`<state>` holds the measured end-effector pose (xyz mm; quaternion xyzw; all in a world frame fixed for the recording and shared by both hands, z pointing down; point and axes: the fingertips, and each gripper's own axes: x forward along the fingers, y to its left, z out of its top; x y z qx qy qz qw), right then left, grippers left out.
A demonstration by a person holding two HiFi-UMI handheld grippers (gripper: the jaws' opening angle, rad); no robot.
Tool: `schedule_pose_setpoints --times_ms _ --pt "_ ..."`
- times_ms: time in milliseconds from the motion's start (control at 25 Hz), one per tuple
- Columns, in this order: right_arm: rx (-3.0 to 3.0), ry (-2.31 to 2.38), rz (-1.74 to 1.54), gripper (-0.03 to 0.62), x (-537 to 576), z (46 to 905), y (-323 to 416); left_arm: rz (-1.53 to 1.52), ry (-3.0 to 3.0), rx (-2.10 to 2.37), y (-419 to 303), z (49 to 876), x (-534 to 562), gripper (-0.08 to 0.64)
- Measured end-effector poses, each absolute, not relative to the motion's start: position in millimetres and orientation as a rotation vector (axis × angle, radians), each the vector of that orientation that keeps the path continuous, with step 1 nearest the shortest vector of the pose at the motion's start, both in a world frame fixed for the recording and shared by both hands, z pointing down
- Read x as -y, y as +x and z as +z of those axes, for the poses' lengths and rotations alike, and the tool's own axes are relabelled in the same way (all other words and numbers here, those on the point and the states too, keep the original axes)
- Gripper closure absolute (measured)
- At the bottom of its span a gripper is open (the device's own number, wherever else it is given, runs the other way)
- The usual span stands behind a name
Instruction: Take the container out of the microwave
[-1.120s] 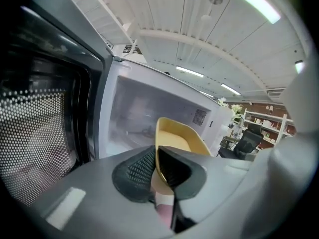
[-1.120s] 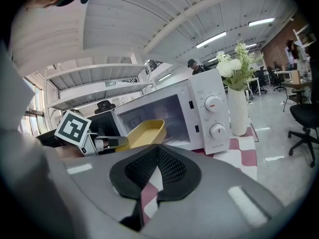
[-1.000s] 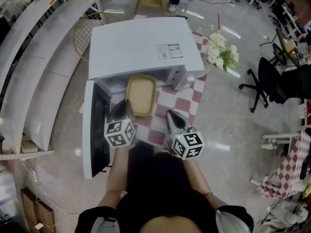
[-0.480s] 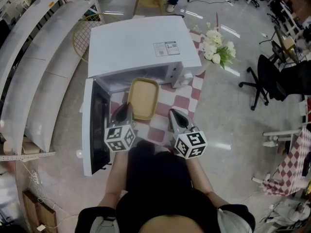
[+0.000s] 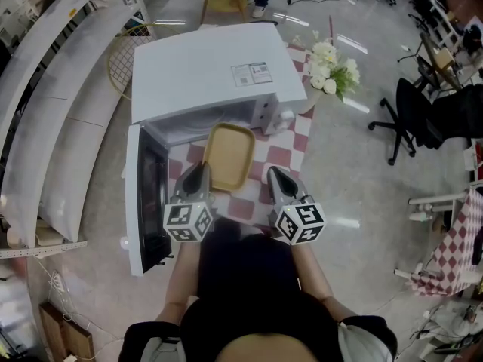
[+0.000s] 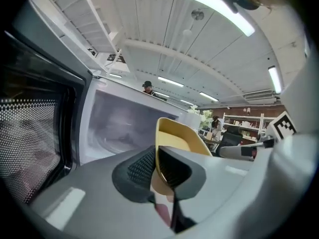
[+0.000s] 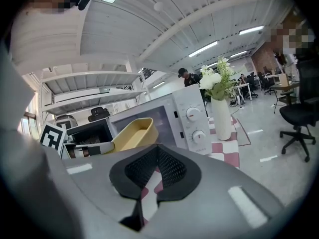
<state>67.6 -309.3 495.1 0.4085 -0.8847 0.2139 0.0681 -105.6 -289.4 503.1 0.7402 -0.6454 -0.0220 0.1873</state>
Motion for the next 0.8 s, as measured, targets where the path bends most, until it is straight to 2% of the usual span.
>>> schedule_pose_setpoints --times_ms 800 --pt "2.668 1.35 0.408 0.592 303.2 484.5 88.7 -0.02 2.331 1.773 -74.8 477.4 285.2 0.534"
